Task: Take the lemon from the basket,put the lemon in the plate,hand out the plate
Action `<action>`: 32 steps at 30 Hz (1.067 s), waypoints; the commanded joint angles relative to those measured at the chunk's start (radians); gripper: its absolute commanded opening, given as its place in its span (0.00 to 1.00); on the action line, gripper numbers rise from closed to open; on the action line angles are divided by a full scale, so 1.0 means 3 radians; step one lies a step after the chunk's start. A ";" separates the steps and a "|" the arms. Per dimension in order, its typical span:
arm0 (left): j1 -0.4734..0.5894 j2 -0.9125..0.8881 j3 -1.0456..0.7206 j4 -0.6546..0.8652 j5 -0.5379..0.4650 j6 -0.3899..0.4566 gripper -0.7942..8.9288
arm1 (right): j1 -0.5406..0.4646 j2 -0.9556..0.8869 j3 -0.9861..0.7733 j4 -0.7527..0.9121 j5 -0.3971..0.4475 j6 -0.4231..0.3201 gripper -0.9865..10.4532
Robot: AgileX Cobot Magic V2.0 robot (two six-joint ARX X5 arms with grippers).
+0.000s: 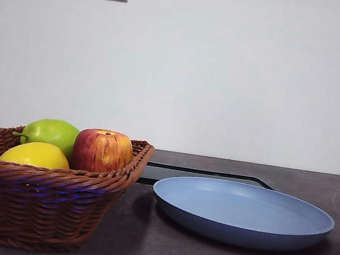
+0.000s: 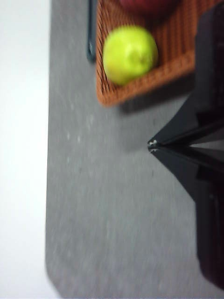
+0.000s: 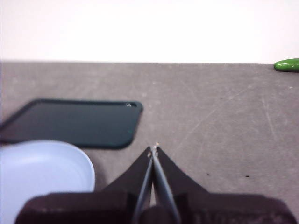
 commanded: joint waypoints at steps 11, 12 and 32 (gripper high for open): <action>0.0010 -0.0009 0.0000 0.0017 0.0839 -0.0983 0.09 | 0.0003 -0.0010 -0.0006 0.0167 -0.0029 0.1383 0.09; 0.0010 -0.0009 0.0004 0.0017 0.0893 -0.1043 0.09 | 0.0003 -0.0010 0.0000 0.0167 -0.0034 0.1485 0.09; 0.0004 0.1317 0.1474 -0.0731 0.1130 -0.0782 0.09 | 0.0005 0.1277 0.1448 -0.1029 -0.0298 0.1165 0.09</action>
